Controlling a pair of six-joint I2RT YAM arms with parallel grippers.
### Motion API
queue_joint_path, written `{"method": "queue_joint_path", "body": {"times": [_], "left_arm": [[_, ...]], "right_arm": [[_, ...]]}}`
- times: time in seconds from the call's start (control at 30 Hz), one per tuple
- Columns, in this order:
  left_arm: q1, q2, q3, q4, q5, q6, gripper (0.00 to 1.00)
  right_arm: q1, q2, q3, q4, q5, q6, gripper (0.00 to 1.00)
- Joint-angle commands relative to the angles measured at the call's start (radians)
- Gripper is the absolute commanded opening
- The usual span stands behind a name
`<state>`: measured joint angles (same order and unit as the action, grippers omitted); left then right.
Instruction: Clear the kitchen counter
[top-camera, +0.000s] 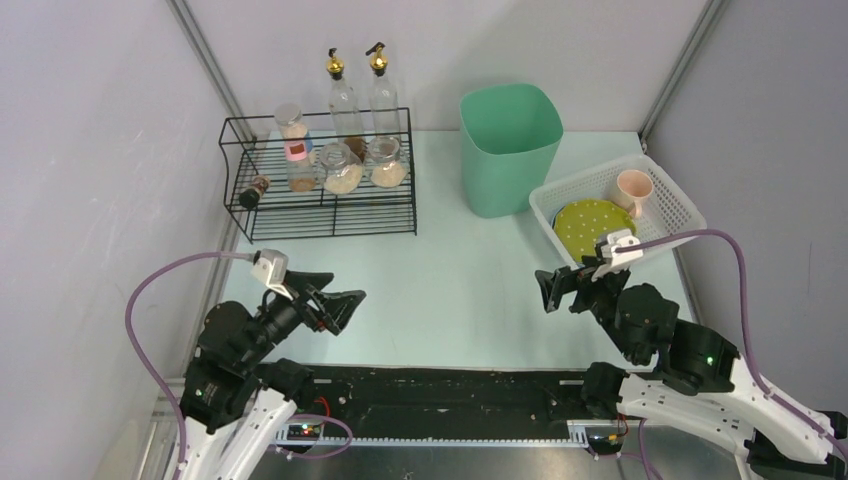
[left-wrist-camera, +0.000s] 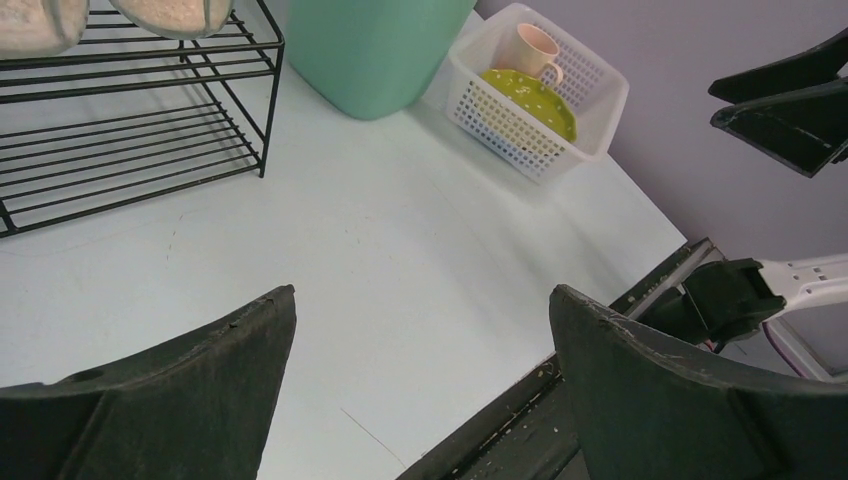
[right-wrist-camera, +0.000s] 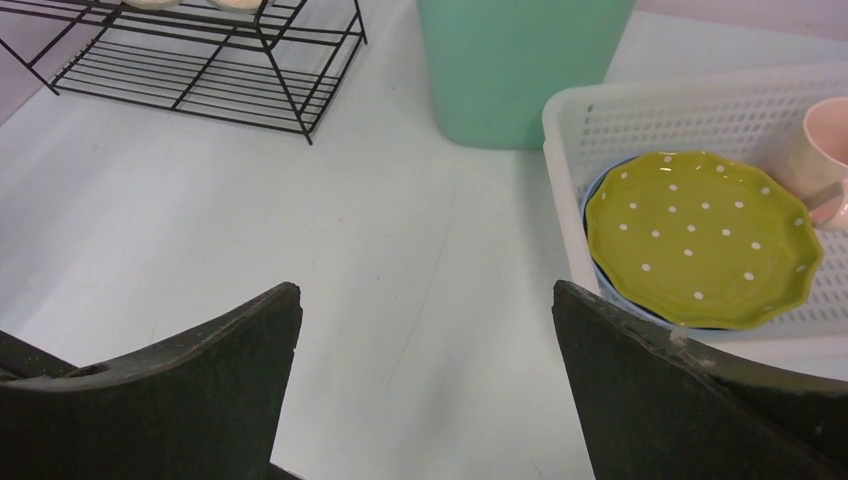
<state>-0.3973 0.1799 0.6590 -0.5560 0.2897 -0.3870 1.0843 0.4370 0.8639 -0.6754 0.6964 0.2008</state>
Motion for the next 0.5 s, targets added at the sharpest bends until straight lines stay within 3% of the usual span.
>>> {"method": "queue_joint_path", "body": {"times": [0.0, 0.47], "left_arm": [[-0.004, -0.004, 0.010, 0.030, -0.023, 0.013, 1.00], [0.006, 0.043, 0.005, 0.033, 0.002, 0.005, 1.00]], "right_arm": [[0.006, -0.019, -0.047, 0.064, 0.028, 0.004, 0.99], [0.006, 0.033, -0.055, 0.071, 0.099, 0.073, 0.99]]}}
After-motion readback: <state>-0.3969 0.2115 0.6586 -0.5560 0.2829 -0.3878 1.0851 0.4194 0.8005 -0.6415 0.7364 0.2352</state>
